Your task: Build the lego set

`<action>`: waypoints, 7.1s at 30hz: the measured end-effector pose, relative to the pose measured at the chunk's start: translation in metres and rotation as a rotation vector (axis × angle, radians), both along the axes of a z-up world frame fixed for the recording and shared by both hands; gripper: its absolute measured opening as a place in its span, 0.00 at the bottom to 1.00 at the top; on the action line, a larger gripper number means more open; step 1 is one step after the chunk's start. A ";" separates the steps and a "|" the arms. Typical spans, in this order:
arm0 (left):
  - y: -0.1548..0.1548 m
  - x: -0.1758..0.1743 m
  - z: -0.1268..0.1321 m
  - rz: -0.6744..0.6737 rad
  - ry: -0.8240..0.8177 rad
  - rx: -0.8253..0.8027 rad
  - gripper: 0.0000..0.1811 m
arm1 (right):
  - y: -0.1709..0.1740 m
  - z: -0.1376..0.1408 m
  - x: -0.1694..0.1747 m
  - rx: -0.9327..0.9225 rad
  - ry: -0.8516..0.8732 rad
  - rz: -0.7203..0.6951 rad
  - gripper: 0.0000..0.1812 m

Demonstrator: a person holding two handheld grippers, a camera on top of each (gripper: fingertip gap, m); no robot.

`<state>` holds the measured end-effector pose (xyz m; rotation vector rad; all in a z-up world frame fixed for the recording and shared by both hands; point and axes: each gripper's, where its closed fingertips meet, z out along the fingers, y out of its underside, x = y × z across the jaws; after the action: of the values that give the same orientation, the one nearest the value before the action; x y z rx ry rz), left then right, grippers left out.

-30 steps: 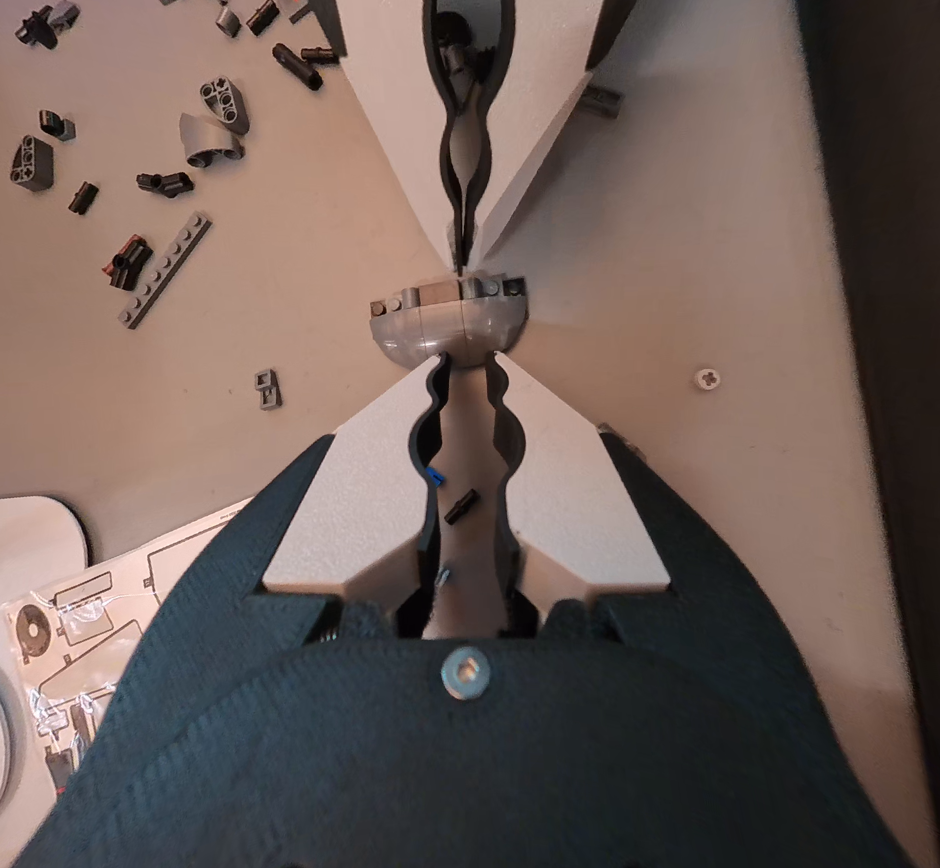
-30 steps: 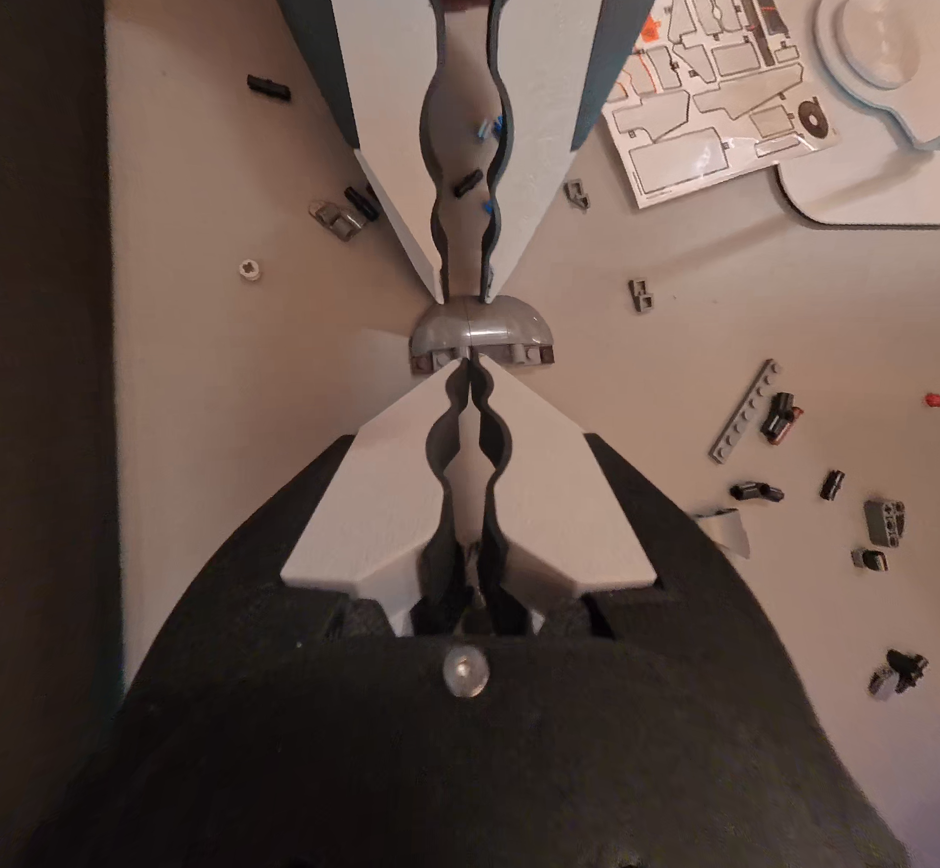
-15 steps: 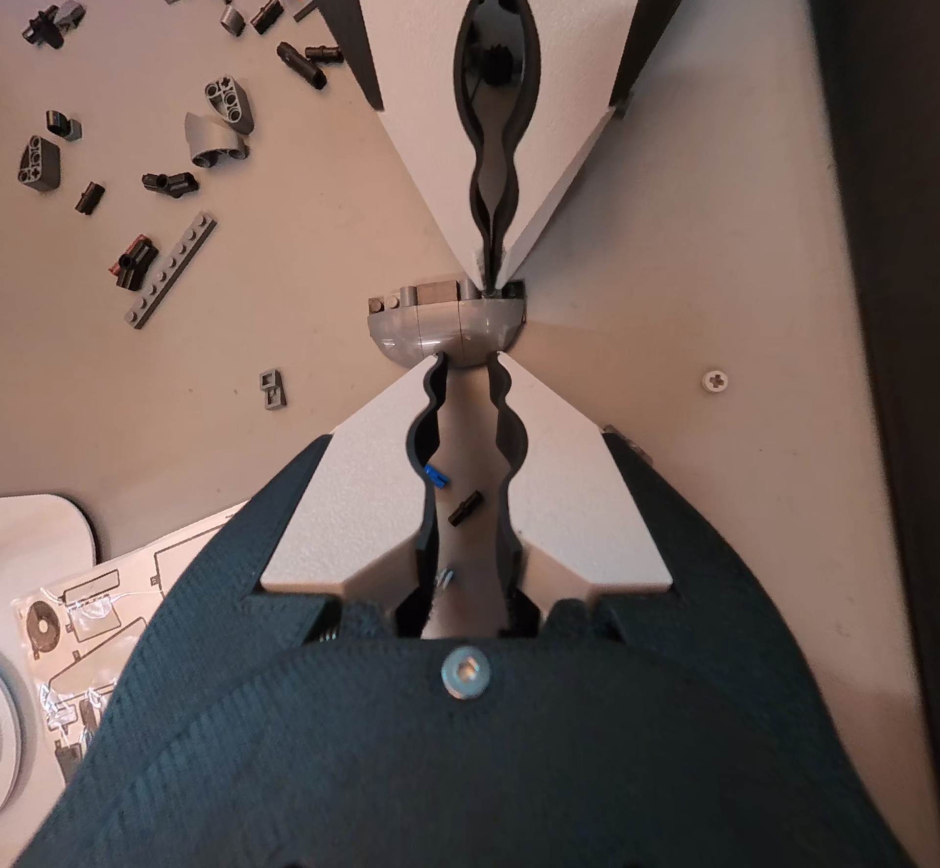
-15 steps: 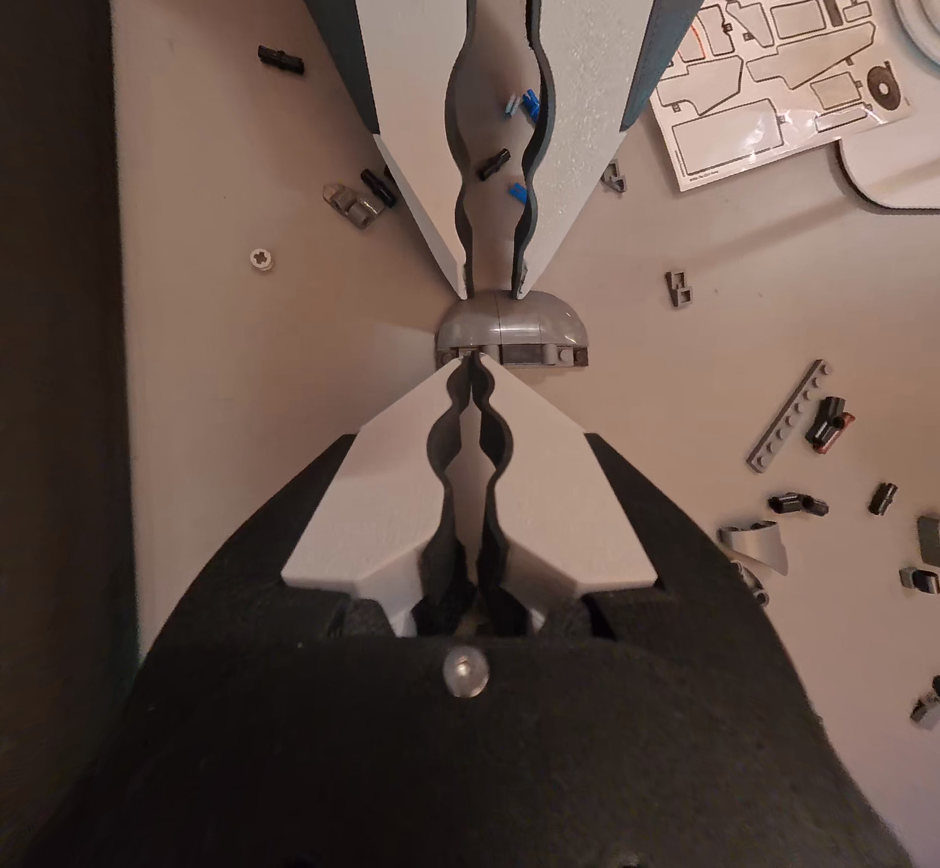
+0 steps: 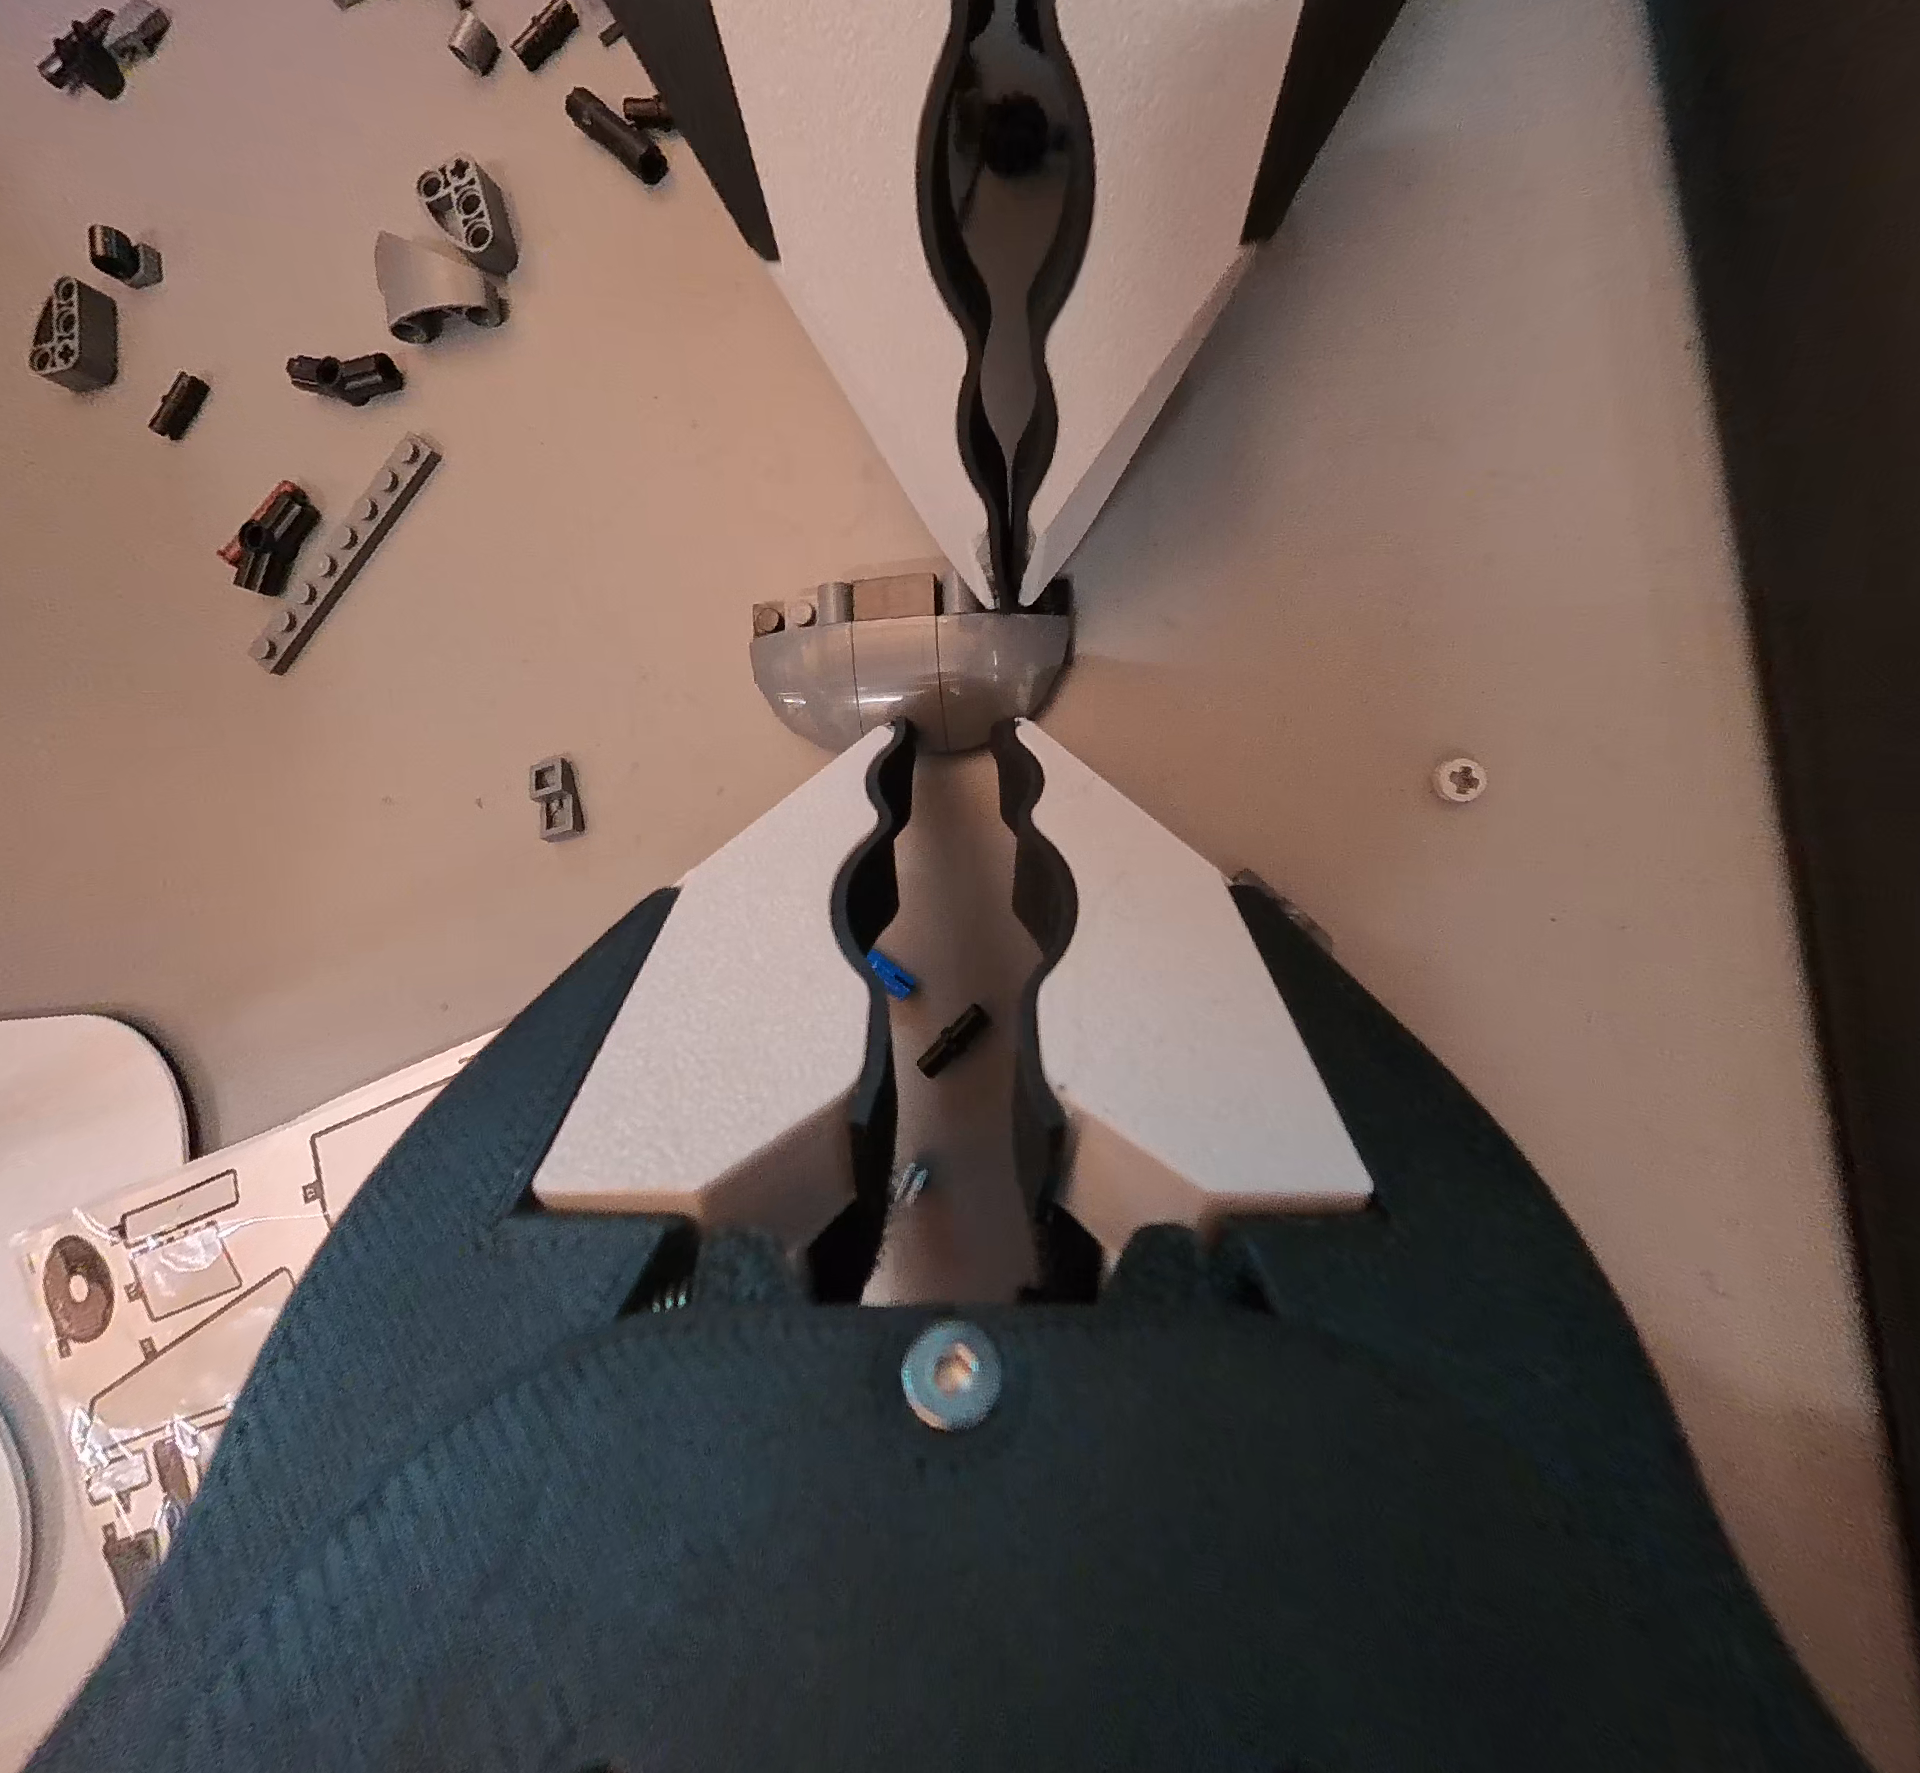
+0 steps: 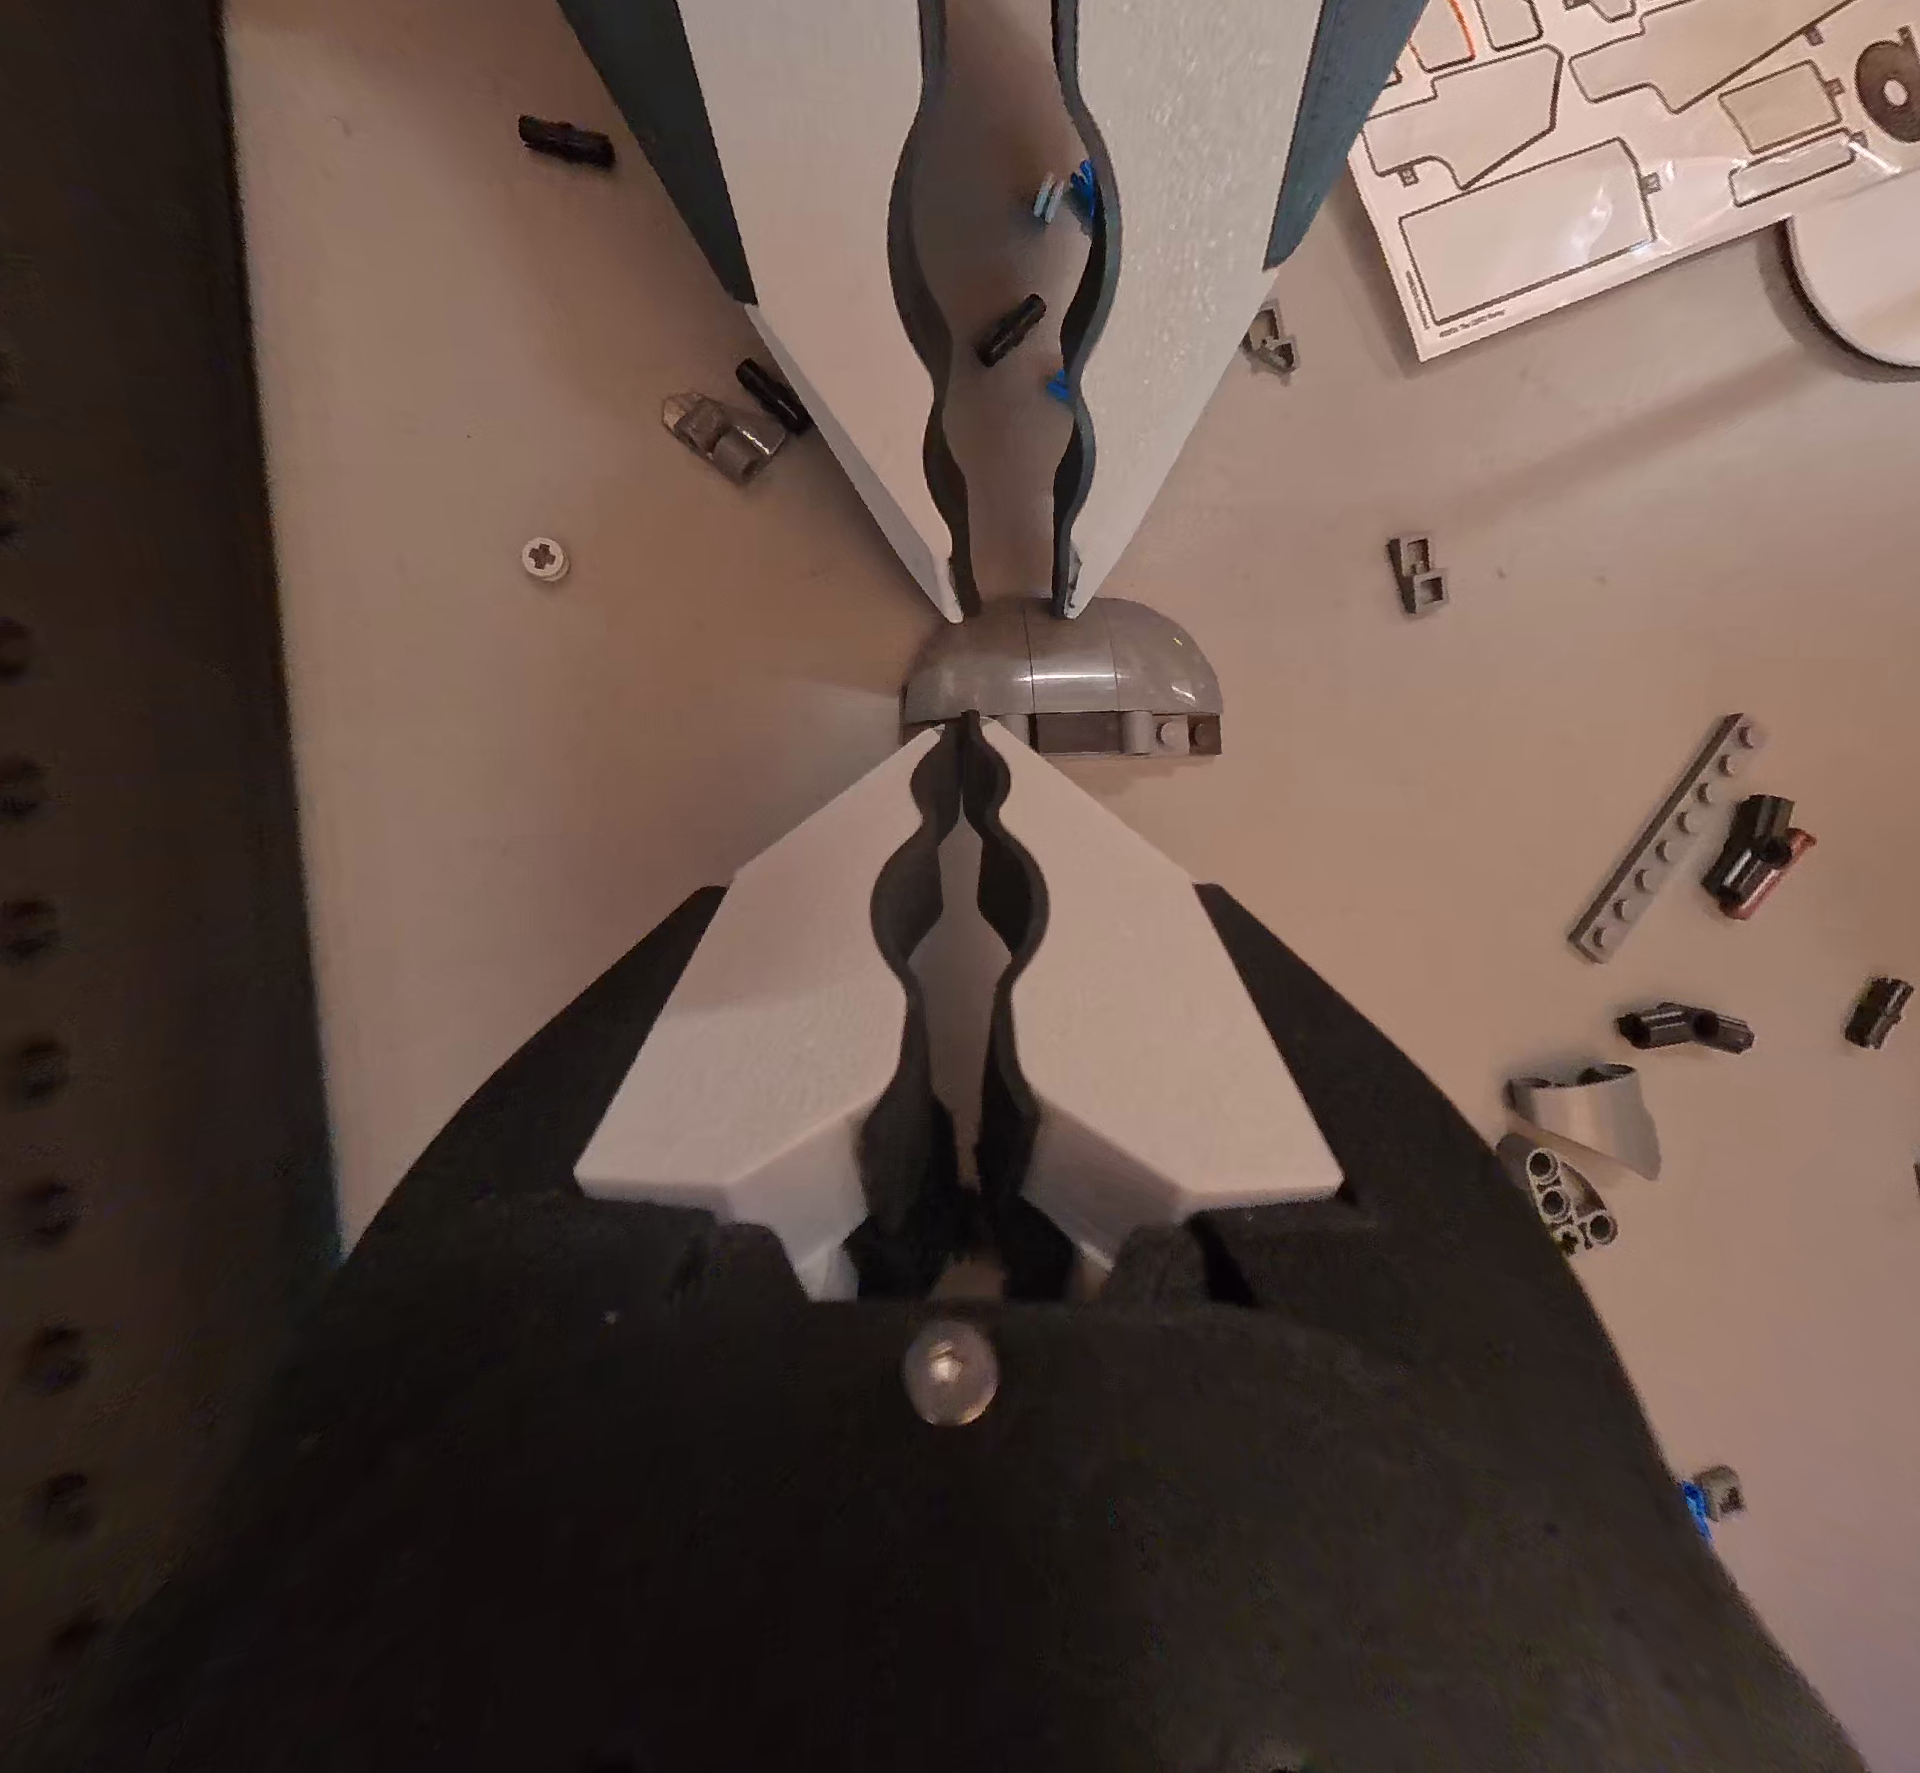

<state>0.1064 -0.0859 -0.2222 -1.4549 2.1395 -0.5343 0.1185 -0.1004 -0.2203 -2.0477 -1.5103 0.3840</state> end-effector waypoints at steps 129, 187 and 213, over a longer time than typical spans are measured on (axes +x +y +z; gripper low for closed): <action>0.023 0.007 0.009 0.140 -0.062 0.060 0.15 | 0.041 0.013 0.034 0.176 0.111 -0.132 0.09; 0.067 0.007 0.029 0.341 -0.204 0.076 0.11 | 0.094 0.112 0.161 0.506 0.411 -0.802 0.13; 0.101 -0.030 0.040 0.442 -0.249 -0.074 0.14 | 0.088 0.053 0.139 0.183 0.348 -0.698 0.19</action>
<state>0.0768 0.0153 -0.1818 -1.7342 1.5598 -0.5932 0.2578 -0.0122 -0.1672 -2.0715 -0.5497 0.2838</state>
